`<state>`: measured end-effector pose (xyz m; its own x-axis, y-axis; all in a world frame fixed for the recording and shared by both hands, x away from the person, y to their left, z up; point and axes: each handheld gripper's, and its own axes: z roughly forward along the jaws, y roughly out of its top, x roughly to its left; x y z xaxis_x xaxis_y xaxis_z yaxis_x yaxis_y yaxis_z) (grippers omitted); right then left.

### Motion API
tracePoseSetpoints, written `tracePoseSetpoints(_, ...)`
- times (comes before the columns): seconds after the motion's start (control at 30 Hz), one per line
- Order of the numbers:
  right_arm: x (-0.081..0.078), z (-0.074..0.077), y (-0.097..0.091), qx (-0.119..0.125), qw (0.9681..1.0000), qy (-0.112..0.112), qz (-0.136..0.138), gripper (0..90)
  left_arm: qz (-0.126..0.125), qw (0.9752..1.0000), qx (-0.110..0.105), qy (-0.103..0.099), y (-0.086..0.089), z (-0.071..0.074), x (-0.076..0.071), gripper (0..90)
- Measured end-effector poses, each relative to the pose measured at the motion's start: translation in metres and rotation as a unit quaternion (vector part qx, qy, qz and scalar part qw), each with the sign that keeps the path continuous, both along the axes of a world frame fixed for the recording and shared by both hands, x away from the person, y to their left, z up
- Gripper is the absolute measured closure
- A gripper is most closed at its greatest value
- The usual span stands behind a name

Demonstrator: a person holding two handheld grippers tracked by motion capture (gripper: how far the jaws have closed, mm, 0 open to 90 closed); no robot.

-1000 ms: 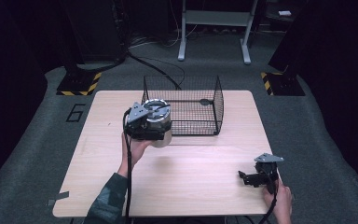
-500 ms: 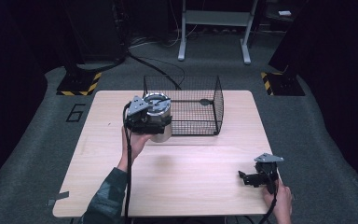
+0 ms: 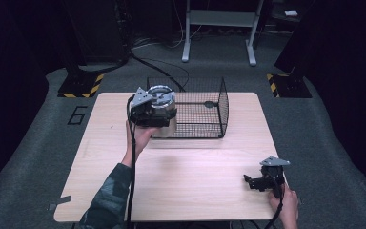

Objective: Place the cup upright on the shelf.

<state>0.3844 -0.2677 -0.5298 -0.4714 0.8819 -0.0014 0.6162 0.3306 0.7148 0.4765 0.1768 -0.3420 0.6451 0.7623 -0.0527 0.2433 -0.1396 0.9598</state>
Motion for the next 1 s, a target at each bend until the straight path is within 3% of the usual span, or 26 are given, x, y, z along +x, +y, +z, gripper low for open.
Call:
tracePoseSetpoints(0.67,0.000,0.000,0.000,0.000,1.0000,0.000,0.000,0.0,0.014,0.9999,-0.003,-0.003,-0.017,0.016,0.034,2.7)
tracePoseSetpoints(1.0,0.000,0.000,0.000,0.000,1.0000,0.000,0.000,0.0,0.024,0.9996,0.013,-0.002,-0.030,0.014,0.049,2.7)
